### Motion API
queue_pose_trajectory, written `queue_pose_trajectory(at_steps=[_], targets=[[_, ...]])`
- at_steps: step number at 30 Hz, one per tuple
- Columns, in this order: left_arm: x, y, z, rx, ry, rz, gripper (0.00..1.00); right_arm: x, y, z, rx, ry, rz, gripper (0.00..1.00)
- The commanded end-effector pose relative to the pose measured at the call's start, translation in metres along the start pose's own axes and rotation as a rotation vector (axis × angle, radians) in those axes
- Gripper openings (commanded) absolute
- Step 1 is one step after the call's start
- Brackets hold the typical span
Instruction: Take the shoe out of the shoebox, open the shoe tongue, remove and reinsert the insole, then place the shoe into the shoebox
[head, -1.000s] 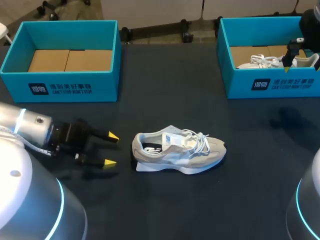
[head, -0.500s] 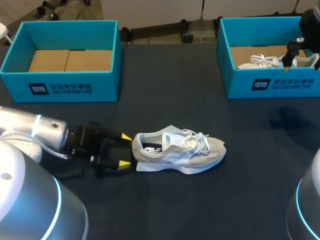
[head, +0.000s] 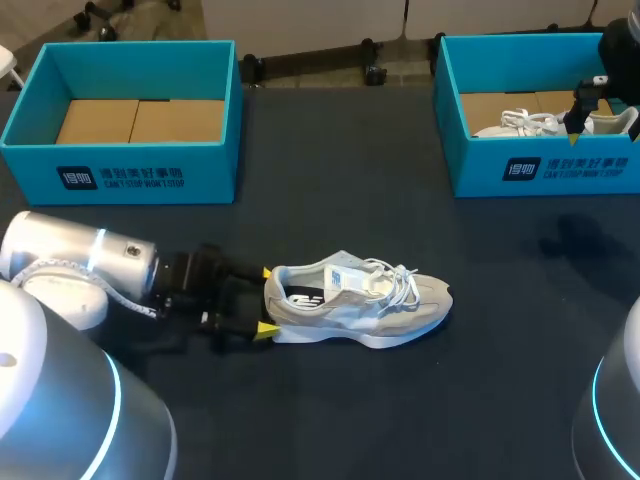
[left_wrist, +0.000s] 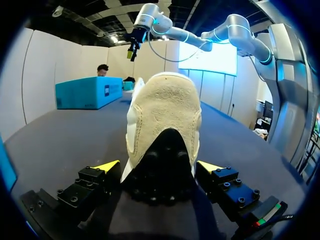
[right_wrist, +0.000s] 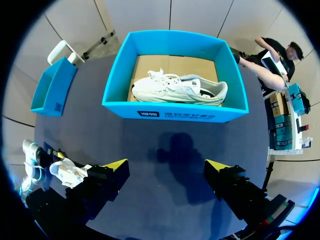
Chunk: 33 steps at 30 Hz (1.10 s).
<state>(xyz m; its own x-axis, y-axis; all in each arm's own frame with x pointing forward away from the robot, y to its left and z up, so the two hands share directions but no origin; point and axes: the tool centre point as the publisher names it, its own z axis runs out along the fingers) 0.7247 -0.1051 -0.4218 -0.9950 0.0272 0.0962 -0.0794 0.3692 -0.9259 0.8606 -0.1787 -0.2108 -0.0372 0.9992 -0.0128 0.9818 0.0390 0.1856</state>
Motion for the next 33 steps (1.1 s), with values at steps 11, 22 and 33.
queue_pose_trajectory(at_steps=[11,22,33], targets=[[0.003,-0.007,0.025,0.01,-0.005,-0.001,1.0,0.0,-0.001,0.0,-0.002,0.001,0.0,1.0],[0.004,-0.01,0.038,-0.001,0.007,0.003,1.0,0.0,-0.001,0.0,-0.002,0.001,0.0,1.0],[-0.002,-0.007,0.034,-0.043,0.037,0.018,0.0,0.0,-0.001,0.0,-0.002,0.001,0.0,1.0]])
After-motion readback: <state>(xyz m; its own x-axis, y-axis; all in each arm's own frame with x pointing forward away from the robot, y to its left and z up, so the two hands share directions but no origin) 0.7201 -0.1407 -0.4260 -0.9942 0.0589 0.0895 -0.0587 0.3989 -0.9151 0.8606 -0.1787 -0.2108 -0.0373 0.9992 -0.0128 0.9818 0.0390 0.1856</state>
